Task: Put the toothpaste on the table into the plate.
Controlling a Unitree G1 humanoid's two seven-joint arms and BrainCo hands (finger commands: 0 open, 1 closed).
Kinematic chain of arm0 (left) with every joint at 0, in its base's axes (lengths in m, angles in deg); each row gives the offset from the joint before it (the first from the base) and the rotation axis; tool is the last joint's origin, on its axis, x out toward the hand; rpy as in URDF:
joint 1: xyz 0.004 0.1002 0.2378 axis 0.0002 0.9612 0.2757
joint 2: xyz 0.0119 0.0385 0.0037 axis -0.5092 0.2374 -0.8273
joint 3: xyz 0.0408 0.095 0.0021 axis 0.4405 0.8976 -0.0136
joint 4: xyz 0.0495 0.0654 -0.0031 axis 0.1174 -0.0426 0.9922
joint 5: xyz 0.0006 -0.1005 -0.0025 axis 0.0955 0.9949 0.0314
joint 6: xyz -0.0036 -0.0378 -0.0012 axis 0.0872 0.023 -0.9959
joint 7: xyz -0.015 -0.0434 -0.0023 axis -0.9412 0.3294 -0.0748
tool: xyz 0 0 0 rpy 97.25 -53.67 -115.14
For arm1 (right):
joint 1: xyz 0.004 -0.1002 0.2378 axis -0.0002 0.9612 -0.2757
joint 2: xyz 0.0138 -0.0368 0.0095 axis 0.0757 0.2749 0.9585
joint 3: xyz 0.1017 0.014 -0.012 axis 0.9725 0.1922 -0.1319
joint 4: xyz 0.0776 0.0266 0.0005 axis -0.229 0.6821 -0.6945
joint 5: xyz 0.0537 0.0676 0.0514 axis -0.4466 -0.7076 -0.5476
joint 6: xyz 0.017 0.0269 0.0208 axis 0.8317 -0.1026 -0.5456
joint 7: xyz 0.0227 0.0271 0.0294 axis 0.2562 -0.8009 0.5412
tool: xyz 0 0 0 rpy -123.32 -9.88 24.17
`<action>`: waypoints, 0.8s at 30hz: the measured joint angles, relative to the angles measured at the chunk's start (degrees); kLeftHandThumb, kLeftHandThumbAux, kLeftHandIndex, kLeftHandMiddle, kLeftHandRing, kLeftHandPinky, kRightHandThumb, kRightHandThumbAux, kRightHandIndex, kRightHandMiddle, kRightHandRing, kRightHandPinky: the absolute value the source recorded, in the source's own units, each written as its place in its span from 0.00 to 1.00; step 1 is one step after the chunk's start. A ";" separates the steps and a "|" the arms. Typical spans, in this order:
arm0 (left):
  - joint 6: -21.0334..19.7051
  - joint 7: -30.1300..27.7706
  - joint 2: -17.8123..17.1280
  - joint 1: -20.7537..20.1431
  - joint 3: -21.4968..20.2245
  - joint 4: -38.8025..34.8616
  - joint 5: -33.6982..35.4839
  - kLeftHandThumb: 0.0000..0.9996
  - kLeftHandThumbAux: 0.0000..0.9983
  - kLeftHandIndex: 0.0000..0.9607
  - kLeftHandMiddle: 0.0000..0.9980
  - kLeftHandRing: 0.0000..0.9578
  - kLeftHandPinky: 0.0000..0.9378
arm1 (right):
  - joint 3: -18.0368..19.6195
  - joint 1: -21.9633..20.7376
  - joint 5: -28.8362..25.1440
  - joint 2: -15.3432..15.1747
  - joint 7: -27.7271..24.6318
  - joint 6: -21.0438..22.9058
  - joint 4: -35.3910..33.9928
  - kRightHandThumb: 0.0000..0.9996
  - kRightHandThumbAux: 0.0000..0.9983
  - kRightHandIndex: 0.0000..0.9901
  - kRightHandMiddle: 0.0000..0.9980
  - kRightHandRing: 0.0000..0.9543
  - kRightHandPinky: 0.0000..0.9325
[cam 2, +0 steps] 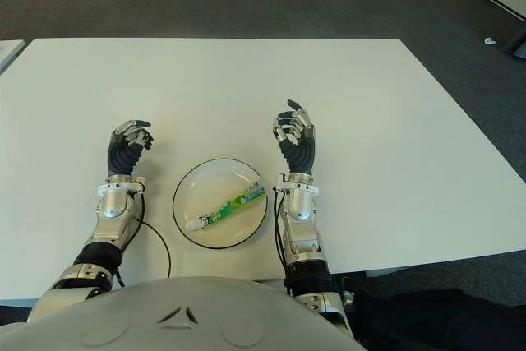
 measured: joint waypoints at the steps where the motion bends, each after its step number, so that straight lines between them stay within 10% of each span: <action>1: -0.01 0.01 0.01 -0.01 -0.01 0.00 -0.04 0.69 0.72 0.46 0.69 0.70 0.67 | 0.12 0.03 0.00 0.01 0.16 0.81 -0.15 0.70 0.73 0.44 0.51 0.51 0.52; 24: -1.42 0.02 0.37 -0.07 -0.40 -0.12 -0.10 0.69 0.72 0.46 0.68 0.70 0.68 | 2.93 -0.29 -0.43 0.09 1.56 4.88 3.39 0.71 0.73 0.43 0.48 0.49 0.51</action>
